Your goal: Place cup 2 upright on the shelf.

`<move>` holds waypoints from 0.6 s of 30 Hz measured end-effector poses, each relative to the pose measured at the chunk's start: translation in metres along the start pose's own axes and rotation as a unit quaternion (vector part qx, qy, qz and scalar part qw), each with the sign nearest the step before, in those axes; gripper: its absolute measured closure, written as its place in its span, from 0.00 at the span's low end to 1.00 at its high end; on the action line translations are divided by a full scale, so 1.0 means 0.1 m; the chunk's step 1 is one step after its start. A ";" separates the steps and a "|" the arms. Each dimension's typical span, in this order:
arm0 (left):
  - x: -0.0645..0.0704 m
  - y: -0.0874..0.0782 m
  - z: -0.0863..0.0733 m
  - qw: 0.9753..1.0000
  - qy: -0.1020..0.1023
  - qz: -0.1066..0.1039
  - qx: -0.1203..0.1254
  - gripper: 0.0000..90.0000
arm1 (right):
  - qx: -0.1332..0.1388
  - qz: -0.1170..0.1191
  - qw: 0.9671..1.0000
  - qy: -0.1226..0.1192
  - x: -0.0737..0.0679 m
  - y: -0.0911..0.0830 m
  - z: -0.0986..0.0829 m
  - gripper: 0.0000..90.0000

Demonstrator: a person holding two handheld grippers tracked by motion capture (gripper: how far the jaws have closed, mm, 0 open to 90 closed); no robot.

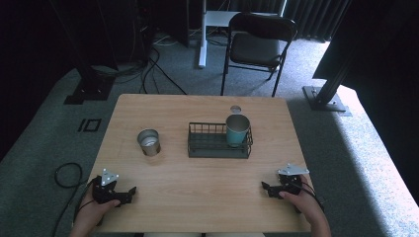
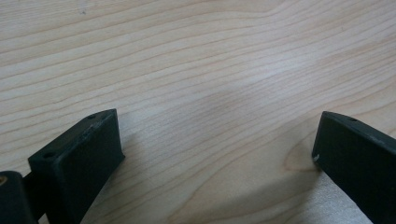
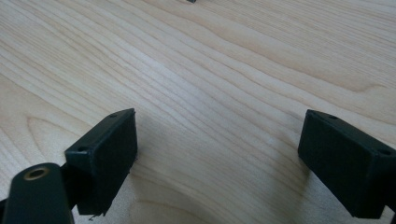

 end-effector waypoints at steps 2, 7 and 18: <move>0.00 0.00 0.01 1.000 0.004 0.001 -0.001 0.02 | 0.000 0.000 1.000 0.000 0.00 0.00 0.00 0.13; 0.05 -0.01 0.09 1.000 -0.001 -0.016 0.011 0.02 | 0.000 0.000 1.000 0.000 0.00 0.00 0.00 0.13; 0.10 0.02 0.32 0.999 -0.011 -0.032 0.040 0.02 | 0.000 0.000 1.000 0.000 0.00 0.00 0.00 0.13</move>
Point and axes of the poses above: each handheld gripper's, and its own axes: y roughly forward along the jaws, z roughly out of its top, x roughly to its right, the point moved 9 cm from there along y, roughly forward along the jaws, and after that the axes turned 3 degrees about -y, right-handed, at the moved point
